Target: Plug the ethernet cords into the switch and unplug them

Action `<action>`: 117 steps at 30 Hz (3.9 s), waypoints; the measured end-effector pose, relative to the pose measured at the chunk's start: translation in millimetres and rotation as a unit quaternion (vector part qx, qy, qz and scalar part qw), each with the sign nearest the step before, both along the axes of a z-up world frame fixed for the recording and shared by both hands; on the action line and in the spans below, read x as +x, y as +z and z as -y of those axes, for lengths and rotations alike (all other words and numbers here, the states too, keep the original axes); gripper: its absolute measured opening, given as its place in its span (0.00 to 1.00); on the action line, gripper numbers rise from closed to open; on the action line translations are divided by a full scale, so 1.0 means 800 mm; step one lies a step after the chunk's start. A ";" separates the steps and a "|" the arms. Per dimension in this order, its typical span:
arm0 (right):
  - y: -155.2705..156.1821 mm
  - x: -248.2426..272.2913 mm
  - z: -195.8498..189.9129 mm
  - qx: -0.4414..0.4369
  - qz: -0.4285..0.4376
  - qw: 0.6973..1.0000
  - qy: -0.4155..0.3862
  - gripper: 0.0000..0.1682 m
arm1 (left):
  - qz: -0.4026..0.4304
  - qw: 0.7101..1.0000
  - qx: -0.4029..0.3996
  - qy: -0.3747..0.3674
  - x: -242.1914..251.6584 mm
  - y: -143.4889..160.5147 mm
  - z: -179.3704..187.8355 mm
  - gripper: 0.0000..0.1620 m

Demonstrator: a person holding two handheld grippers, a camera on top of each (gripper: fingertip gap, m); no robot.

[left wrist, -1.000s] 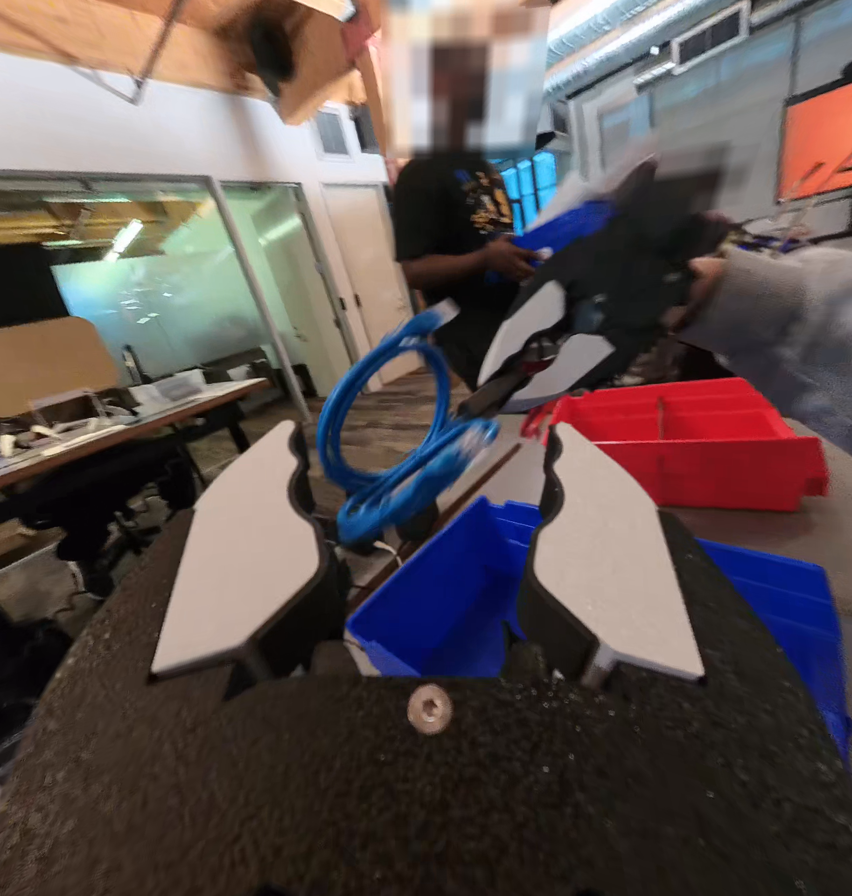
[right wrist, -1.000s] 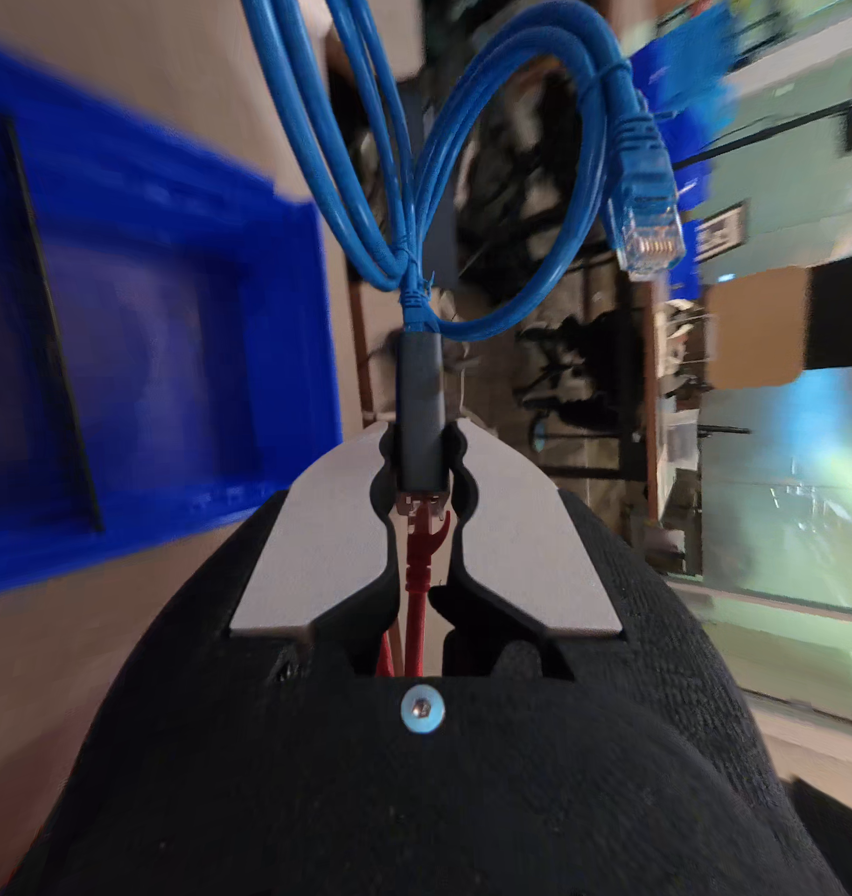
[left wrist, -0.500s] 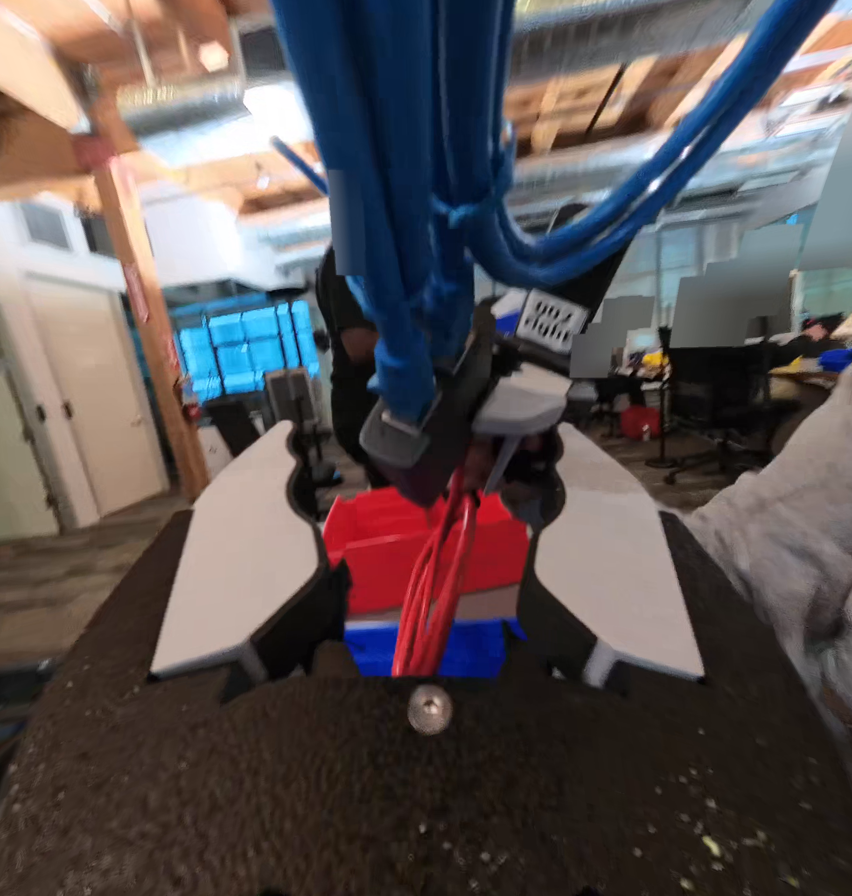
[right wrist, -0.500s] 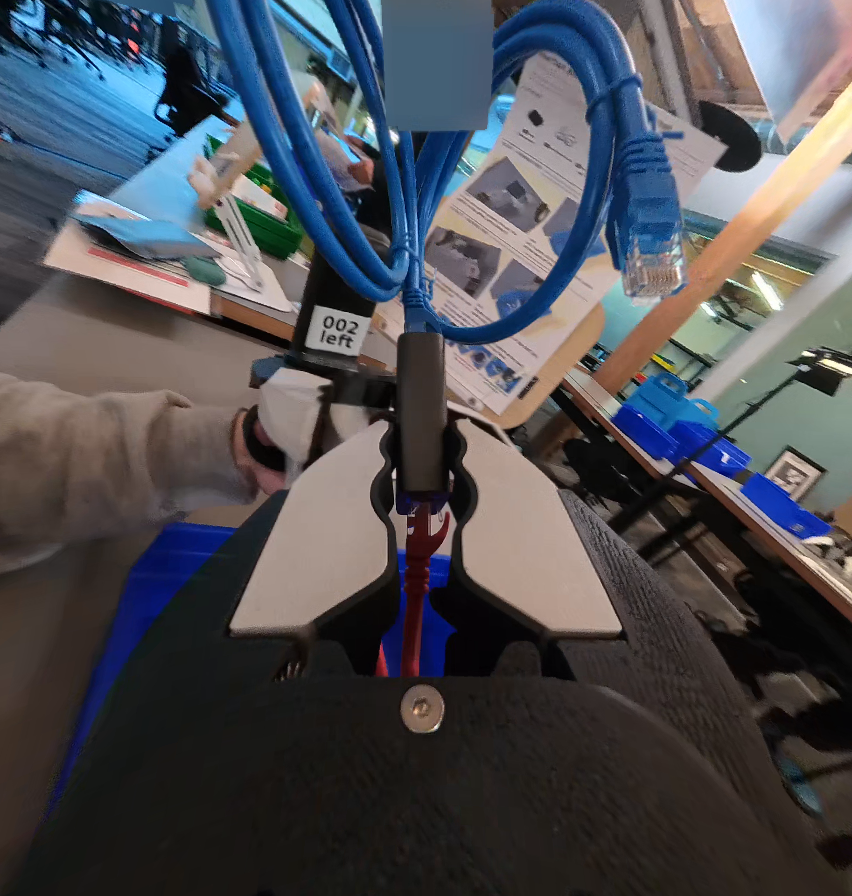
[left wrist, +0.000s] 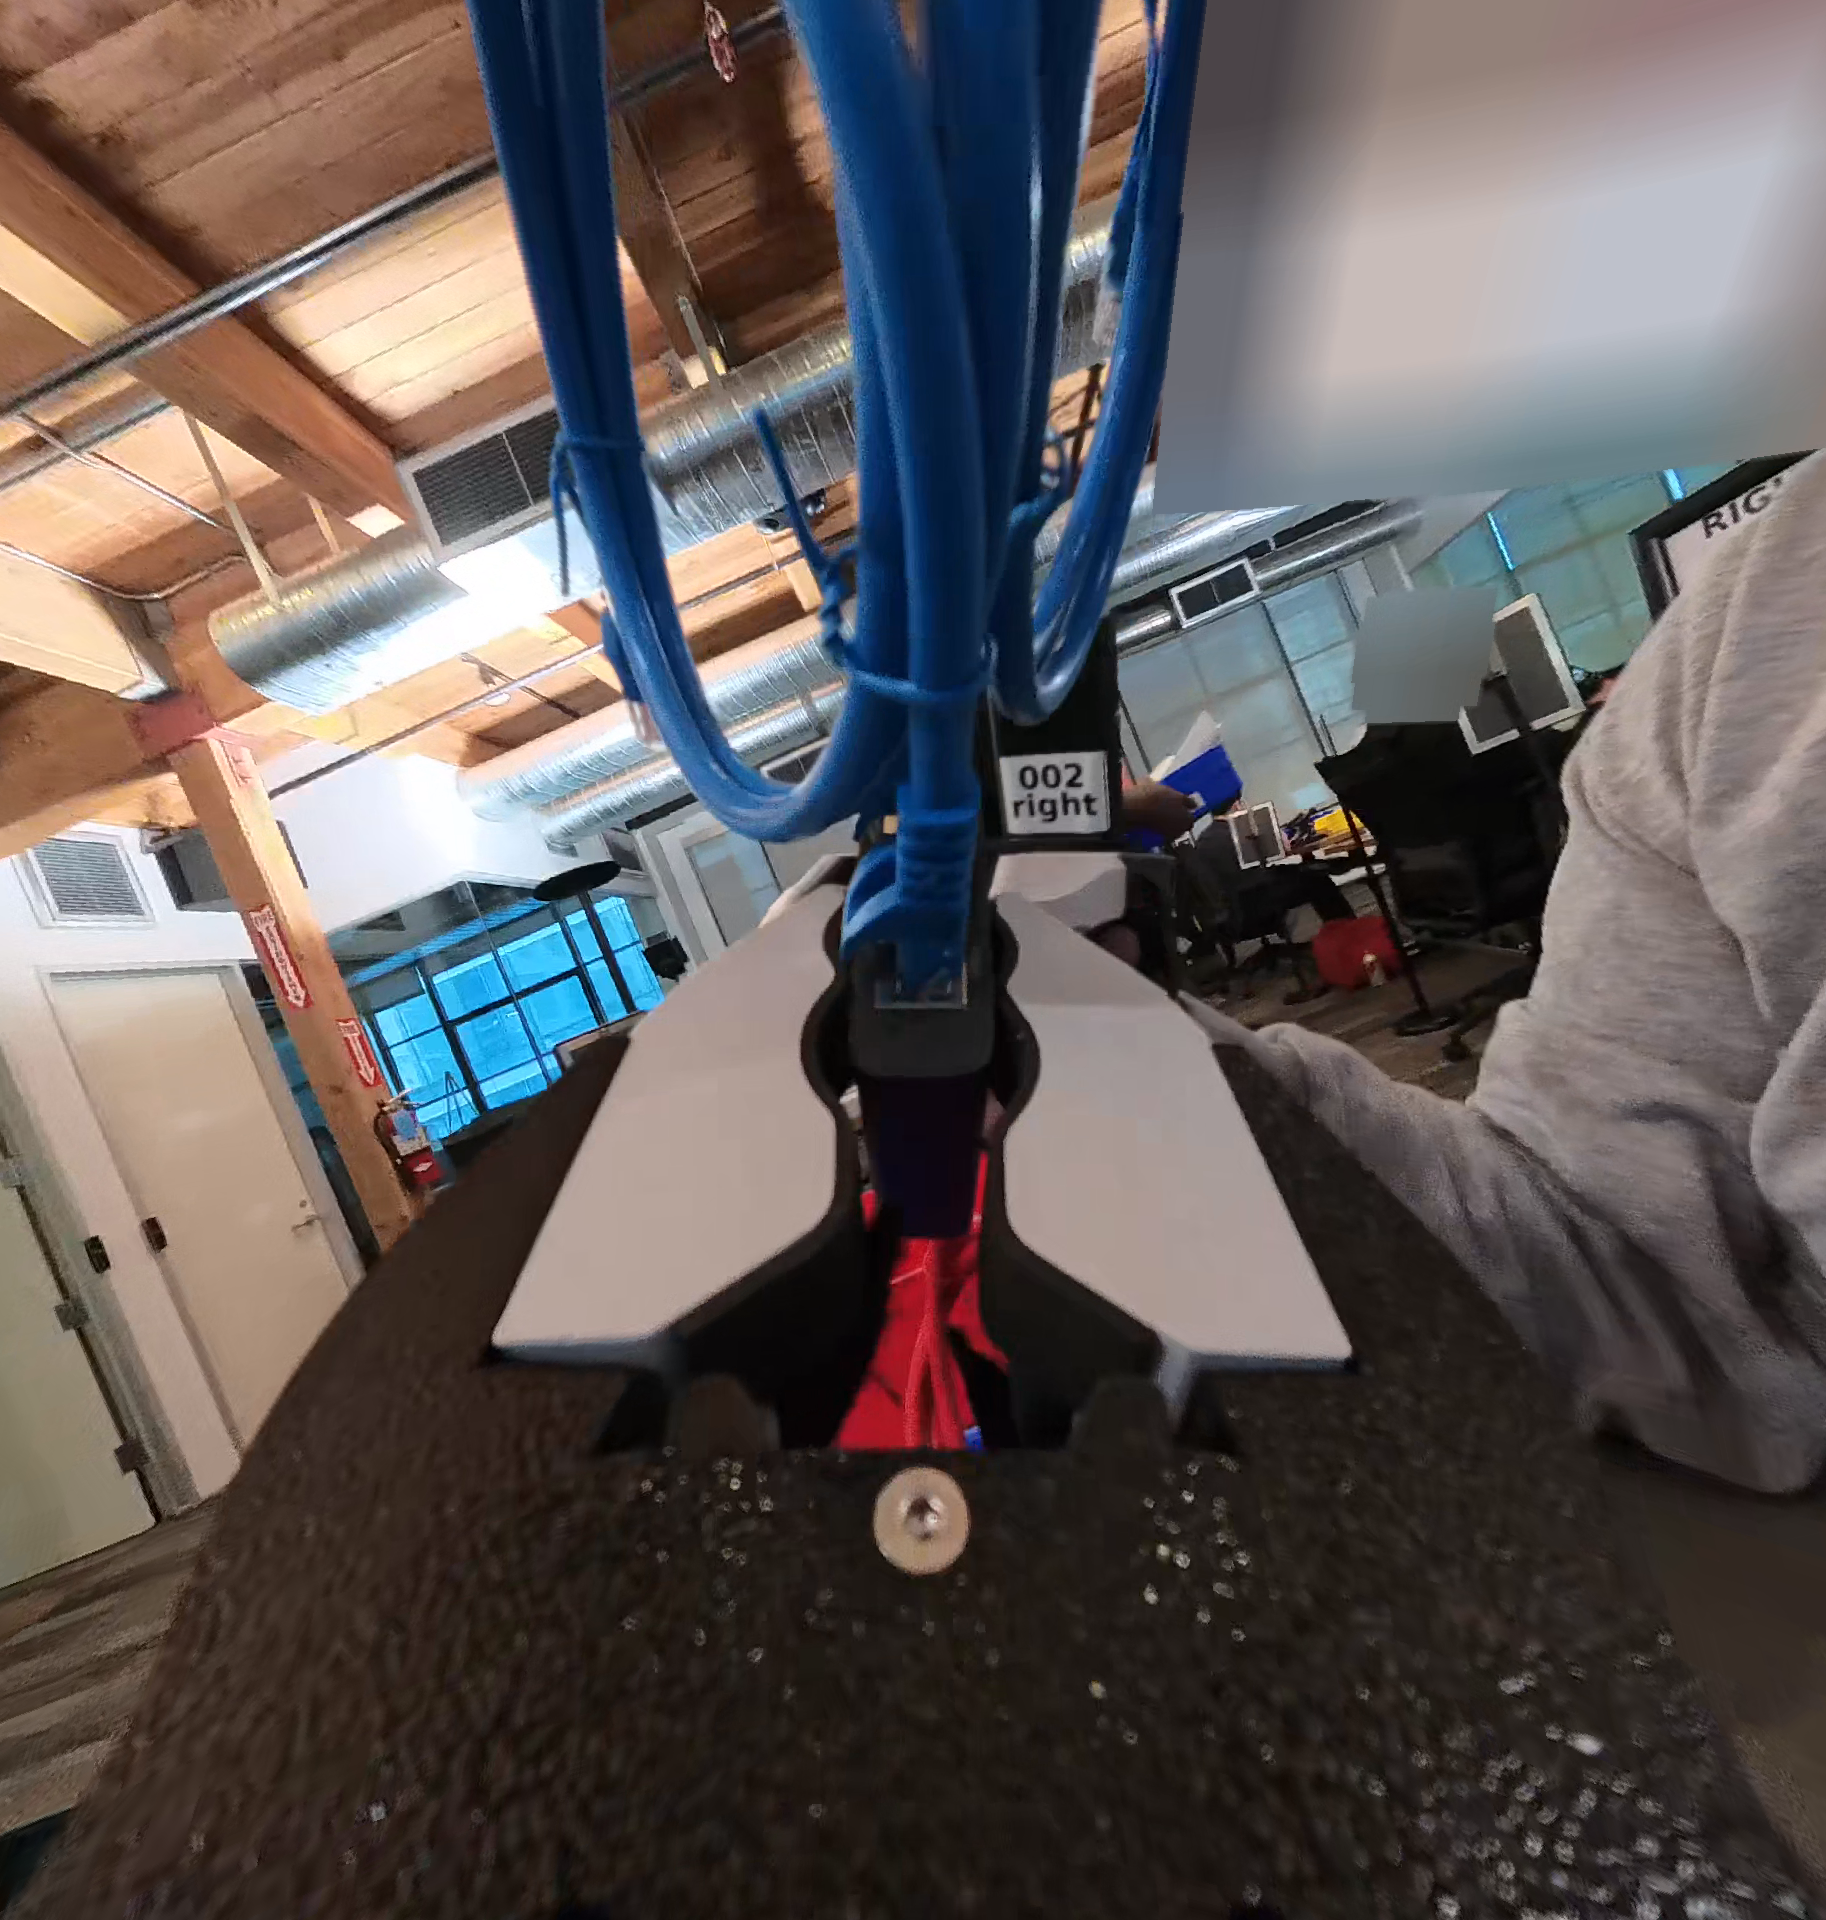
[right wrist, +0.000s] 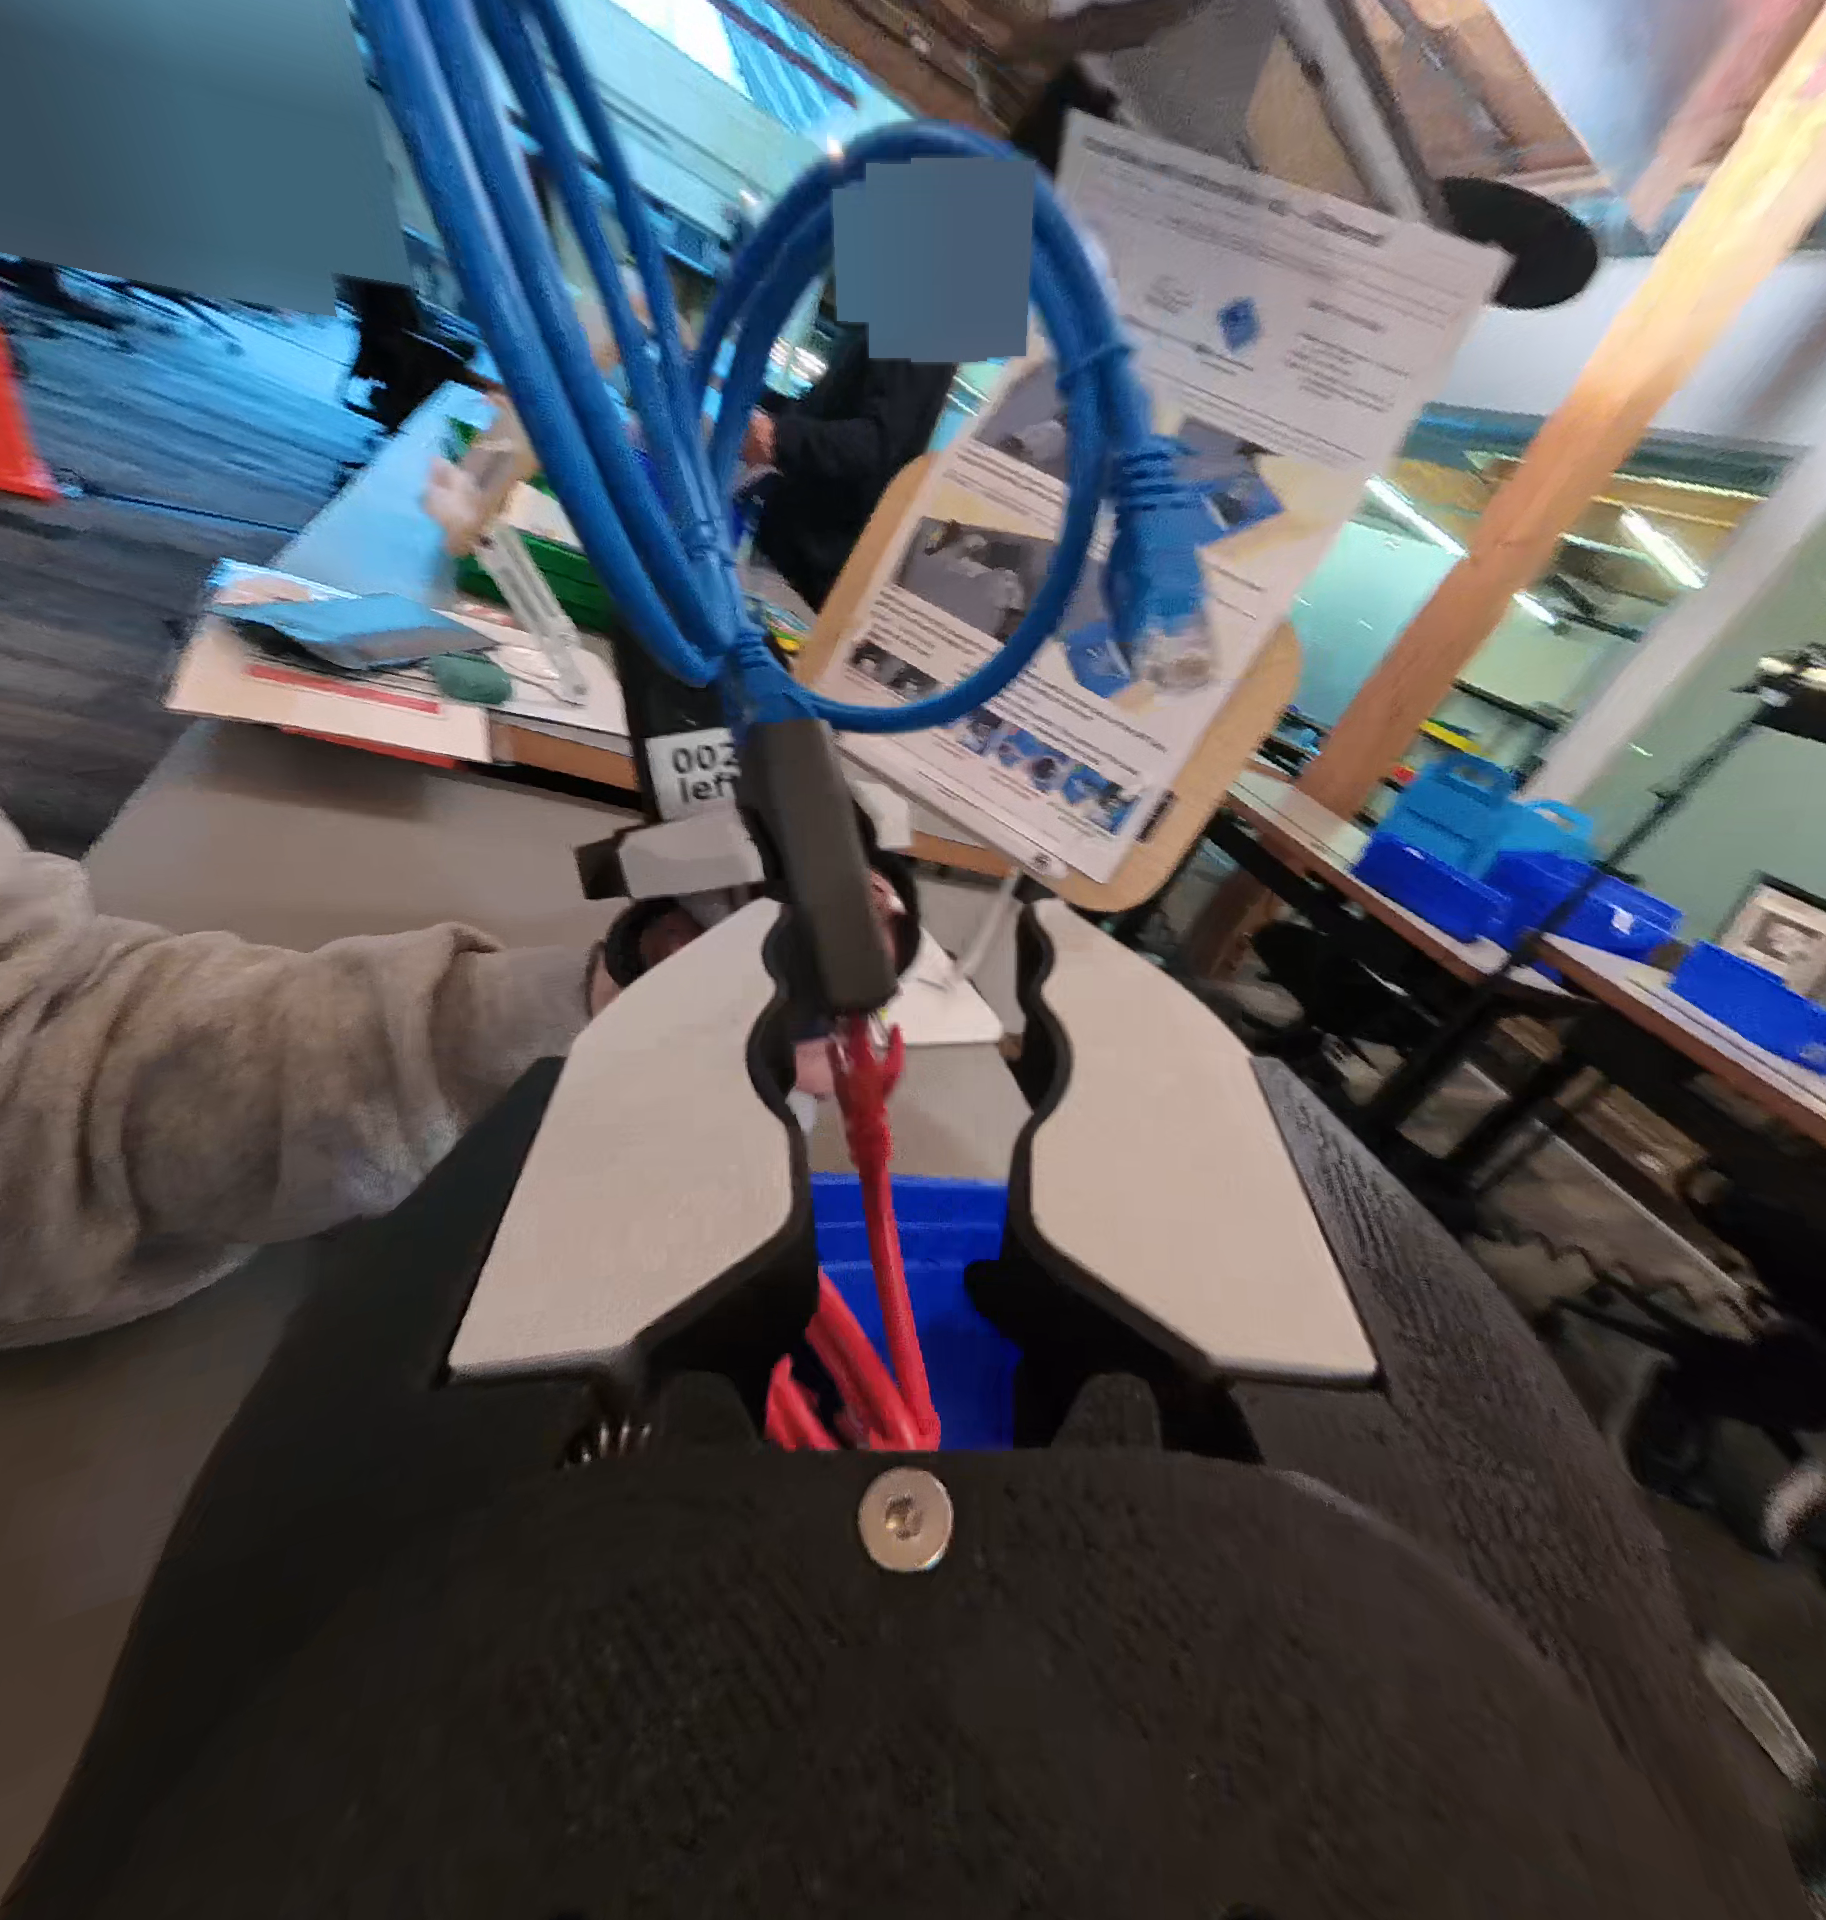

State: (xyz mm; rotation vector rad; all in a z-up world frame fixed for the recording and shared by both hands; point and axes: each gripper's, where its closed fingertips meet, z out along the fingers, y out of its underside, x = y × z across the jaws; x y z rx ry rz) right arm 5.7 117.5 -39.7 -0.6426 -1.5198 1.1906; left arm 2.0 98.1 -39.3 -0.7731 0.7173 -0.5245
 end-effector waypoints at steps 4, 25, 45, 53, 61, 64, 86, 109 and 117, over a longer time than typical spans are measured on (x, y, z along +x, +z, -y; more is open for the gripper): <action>-0.020 0.008 -0.004 0.042 0.058 0.996 -0.045 0.32 | 0.003 0.999 0.023 -0.042 -0.007 -0.001 0.016 0.13; -0.060 -0.011 0.025 0.264 0.087 0.943 -0.184 0.07 | -0.135 0.989 0.050 -0.029 0.042 -0.010 0.045 0.13; -0.071 0.041 0.046 0.519 0.067 0.847 -0.093 0.07 | -0.123 0.988 0.008 -0.096 0.085 -0.030 0.072 0.14; -0.058 0.044 0.046 0.395 0.079 0.911 -0.093 0.06 | -0.115 0.992 0.034 -0.042 0.097 -0.017 0.067 0.18; -0.062 0.048 0.048 0.358 0.100 0.923 -0.102 0.06 | -0.129 0.991 0.046 0.010 0.110 -0.015 0.060 0.36; -0.068 0.049 0.051 0.309 0.131 0.938 -0.088 0.06 | -0.135 0.990 0.041 0.017 0.109 -0.015 0.059 0.38; -0.057 0.035 0.061 0.236 0.104 0.958 -0.125 0.23 | -0.101 0.991 0.068 -0.048 0.103 -0.017 0.071 0.13; -0.074 0.041 0.072 0.309 0.114 0.927 -0.181 0.09 | -0.141 0.983 0.098 -0.073 0.128 -0.018 0.090 0.13; -0.063 0.046 0.062 0.430 0.087 0.876 -0.198 0.06 | -0.123 0.987 0.091 -0.057 0.135 -0.011 0.086 0.13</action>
